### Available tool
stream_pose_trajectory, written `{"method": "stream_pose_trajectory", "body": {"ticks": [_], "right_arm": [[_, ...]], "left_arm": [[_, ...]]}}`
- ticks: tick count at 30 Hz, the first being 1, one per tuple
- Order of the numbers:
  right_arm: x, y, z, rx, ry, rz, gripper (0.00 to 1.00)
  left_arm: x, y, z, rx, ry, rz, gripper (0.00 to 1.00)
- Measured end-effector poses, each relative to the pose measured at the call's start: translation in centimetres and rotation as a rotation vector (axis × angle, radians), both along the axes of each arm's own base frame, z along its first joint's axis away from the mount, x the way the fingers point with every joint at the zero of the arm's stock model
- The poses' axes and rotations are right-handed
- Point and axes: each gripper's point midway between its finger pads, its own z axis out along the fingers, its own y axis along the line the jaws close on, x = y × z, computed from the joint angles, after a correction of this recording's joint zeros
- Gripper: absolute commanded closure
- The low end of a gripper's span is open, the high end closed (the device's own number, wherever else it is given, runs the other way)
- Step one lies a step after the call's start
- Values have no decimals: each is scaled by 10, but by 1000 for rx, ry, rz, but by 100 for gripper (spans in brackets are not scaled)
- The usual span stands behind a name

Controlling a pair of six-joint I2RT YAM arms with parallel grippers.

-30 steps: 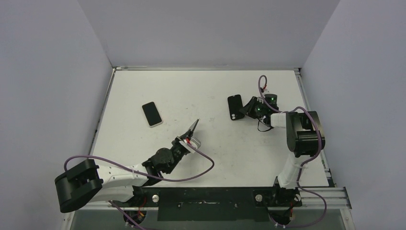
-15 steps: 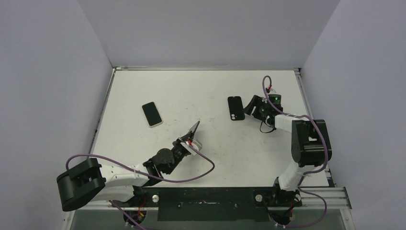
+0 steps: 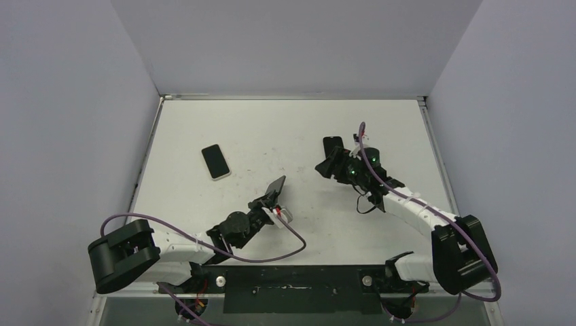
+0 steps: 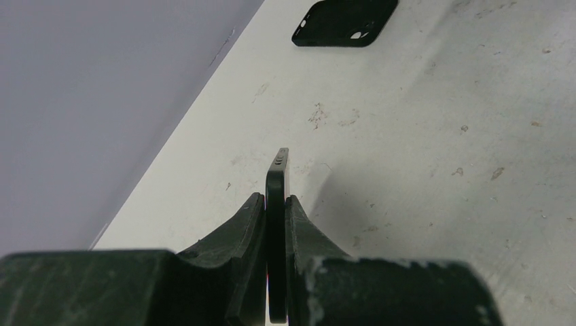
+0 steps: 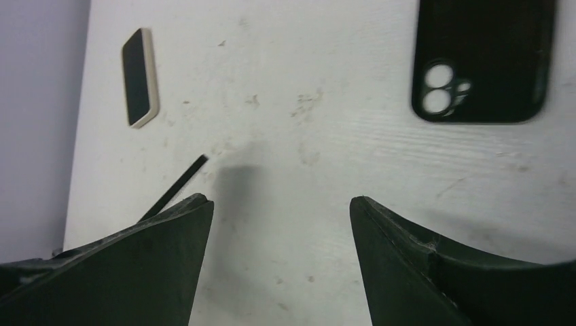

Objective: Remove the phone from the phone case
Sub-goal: Place the phone case at the center of the board, then place the phone at the center of the board.

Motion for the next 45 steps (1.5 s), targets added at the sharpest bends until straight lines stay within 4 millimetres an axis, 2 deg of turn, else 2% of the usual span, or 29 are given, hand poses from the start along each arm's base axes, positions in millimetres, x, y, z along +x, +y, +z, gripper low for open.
{"method": "stream_pose_trajectory", "body": {"ticks": [5, 8, 11, 15, 26, 32, 36, 38, 39, 45], "right_arm": [[-34, 58, 19, 74, -13, 81, 25], [-57, 90, 24, 123, 1, 122, 23], [-77, 110, 19, 163, 36, 136, 23], [-89, 126, 9, 185, 87, 124, 25], [-99, 153, -4, 301, 159, 98, 44], [-99, 158, -5, 346, 175, 85, 67], [-97, 159, -3, 367, 182, 69, 90], [-95, 158, -1, 385, 191, 54, 99], [-93, 158, 0, 395, 197, 46, 100], [-83, 162, 10, 406, 168, 100, 100]], "left_arm": [[-6, -3, -2, 16, -20, -46, 100], [-9, -4, -2, 20, -24, -67, 100], [-11, -5, 0, 15, -34, -85, 100], [-13, -7, 2, 23, -49, -103, 100], [-25, -13, -3, 91, -103, -159, 100], [-30, -18, -5, 135, -144, -176, 100], [-30, -18, -4, 153, -162, -176, 100], [-30, -19, -5, 170, -173, -180, 93], [-30, -19, -5, 178, -178, -181, 88], [-29, -18, -3, 135, -152, -158, 57]]}}
